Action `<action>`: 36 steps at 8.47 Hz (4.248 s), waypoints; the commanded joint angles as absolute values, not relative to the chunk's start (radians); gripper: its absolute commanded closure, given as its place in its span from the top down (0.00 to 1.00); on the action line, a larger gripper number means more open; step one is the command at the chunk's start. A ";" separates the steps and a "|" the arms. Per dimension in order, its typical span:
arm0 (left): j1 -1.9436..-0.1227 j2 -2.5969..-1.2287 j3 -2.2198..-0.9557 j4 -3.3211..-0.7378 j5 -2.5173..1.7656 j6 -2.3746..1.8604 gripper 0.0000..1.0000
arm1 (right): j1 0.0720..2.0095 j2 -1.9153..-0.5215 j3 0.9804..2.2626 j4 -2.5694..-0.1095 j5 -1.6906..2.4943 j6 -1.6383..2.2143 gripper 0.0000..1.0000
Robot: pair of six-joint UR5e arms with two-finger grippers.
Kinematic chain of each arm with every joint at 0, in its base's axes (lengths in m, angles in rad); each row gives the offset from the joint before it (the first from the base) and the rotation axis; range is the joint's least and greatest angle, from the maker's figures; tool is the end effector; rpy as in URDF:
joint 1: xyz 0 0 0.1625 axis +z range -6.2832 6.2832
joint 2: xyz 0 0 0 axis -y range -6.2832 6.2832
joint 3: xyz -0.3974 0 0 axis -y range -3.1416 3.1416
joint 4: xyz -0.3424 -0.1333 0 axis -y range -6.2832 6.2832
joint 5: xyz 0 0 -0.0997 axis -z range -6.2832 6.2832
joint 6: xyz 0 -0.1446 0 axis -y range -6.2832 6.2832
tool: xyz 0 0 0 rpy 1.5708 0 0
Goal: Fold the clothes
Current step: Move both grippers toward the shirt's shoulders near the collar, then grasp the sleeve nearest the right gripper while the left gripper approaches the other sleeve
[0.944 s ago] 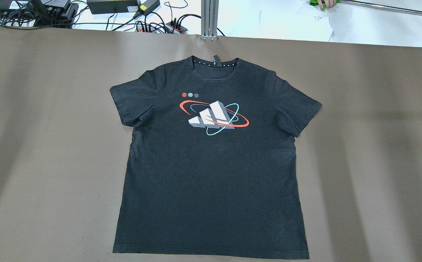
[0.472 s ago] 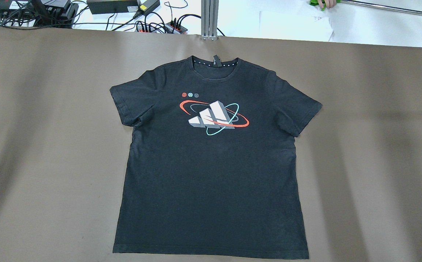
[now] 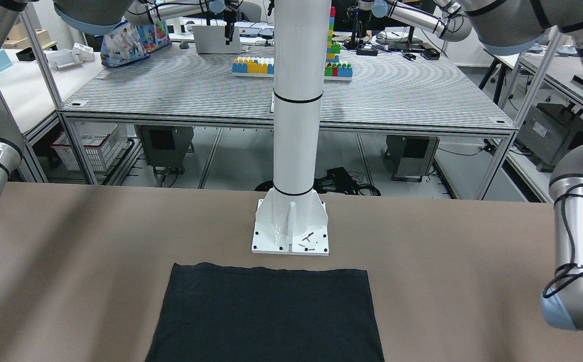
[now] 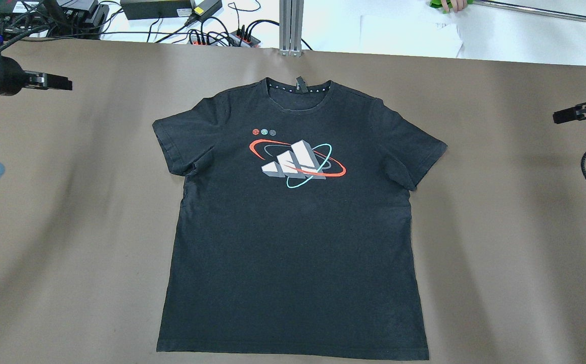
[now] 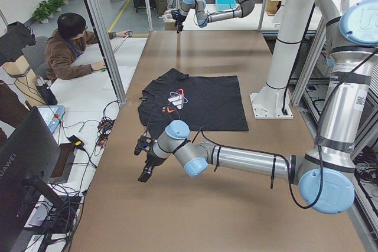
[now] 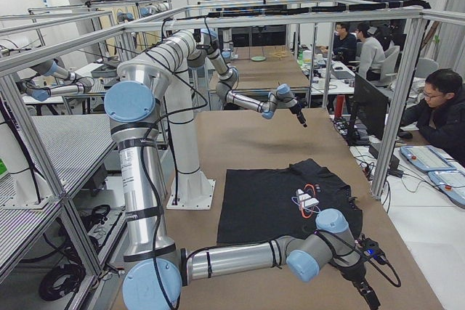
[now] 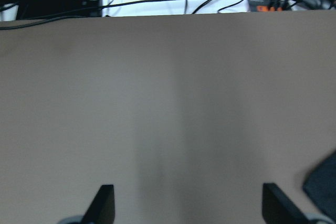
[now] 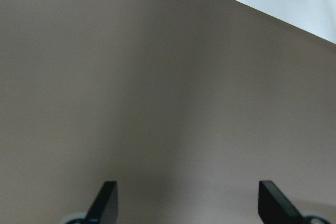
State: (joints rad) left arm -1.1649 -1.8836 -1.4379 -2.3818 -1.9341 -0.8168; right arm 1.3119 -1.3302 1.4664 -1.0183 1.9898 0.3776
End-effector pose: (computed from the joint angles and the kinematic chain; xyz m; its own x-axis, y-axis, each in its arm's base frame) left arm 0.1723 -0.6083 0.4700 0.6652 0.0727 -0.7431 0.3924 0.8127 0.4307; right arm -0.0803 -0.5941 0.5406 0.8322 -0.1746 0.5263 -0.1174 0.8721 0.4749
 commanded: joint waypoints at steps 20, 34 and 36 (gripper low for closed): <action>-0.997 -2.141 -1.186 -2.539 -1.819 -1.074 1.00 | 0.910 -1.115 1.239 -0.707 1.816 0.896 0.00; -0.875 -2.158 -1.169 -2.533 -1.671 -1.043 1.00 | 0.736 -0.842 1.272 -0.913 1.710 1.029 0.94; -0.856 -2.161 -1.132 -2.536 -1.640 -0.979 1.00 | 0.736 -0.842 1.272 -0.913 1.710 1.032 0.94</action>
